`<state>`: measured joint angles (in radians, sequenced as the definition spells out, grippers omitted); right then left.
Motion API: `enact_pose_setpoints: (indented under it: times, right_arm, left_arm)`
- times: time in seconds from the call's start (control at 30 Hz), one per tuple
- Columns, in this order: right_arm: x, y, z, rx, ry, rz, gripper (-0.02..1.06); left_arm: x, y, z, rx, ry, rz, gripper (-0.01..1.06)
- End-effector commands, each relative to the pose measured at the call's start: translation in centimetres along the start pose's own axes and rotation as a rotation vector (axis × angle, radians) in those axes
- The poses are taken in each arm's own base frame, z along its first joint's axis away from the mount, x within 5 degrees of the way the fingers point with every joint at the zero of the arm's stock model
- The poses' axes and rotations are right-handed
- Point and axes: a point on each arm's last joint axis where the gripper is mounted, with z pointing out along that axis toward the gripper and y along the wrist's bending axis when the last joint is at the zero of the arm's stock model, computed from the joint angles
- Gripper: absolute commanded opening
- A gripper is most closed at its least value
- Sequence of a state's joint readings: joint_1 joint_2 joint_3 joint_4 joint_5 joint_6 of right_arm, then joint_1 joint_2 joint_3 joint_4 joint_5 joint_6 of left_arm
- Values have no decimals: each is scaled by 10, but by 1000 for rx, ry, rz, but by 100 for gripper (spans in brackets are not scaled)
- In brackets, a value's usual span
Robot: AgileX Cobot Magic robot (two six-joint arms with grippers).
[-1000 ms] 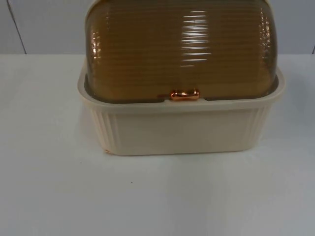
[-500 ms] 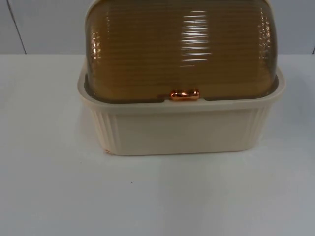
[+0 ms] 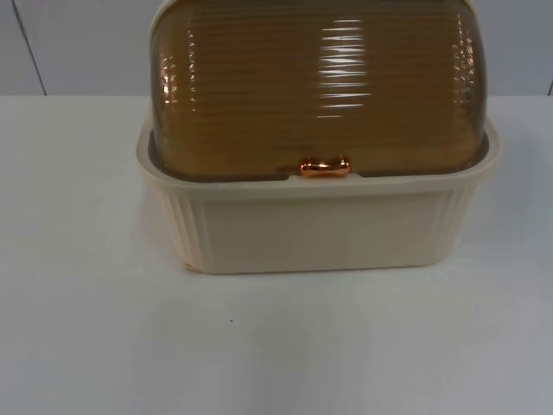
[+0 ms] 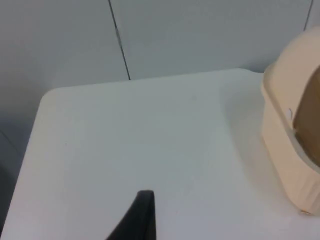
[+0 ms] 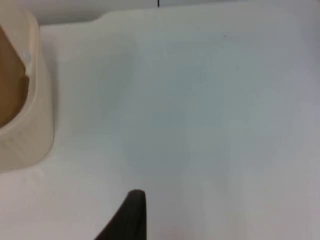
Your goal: Open the box lid with the left hand, place the block into the box with the right hand, then close the box lid with the left hand.
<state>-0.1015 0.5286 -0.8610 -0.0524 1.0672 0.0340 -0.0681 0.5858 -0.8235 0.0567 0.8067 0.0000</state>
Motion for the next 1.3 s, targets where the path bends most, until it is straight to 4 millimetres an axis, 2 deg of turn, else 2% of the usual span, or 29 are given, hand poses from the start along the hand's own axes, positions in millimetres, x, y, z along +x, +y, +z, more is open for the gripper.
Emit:
enact_pose_setpoints:
  times: [0.0, 0.2, 0.4, 0.63, 0.77, 0.8, 0.93, 1.07, 1.27]
  right_arm:
    - [10, 2, -5, -24, -10, 17, 101]
    - [24, 3, -18, -43, -13, 29, 101]
    - [32, 3, -25, -55, -4, 35, 101]
    - [38, 6, -33, -100, -32, 34, 101]
    - [61, 9, -25, -196, -15, -18, 101]
    - [61, 9, -25, -196, -15, -18, 101]
    - [77, 8, -28, -246, -114, -69, 101]
    - [91, 2, -50, -281, -365, -57, 101]
    - [90, -2, -51, -228, -388, -137, 101]
  left_arm:
    - [9, 0, -15, 7, 12, -19, 105]
    - [27, 2, -52, -6, -47, -18, 105]
    - [43, 2, -75, -9, -73, -23, 105]
    - [53, 3, -89, -21, -110, -21, 105]
    - [56, 3, -92, -22, -115, -23, 105]
    - [56, 3, -92, -22, -115, -23, 105]
    - [58, 3, -94, -14, -123, -27, 105]
    - [58, -1, -105, 28, -235, -46, 105]
    - [64, -1, -110, 26, -292, -33, 105]
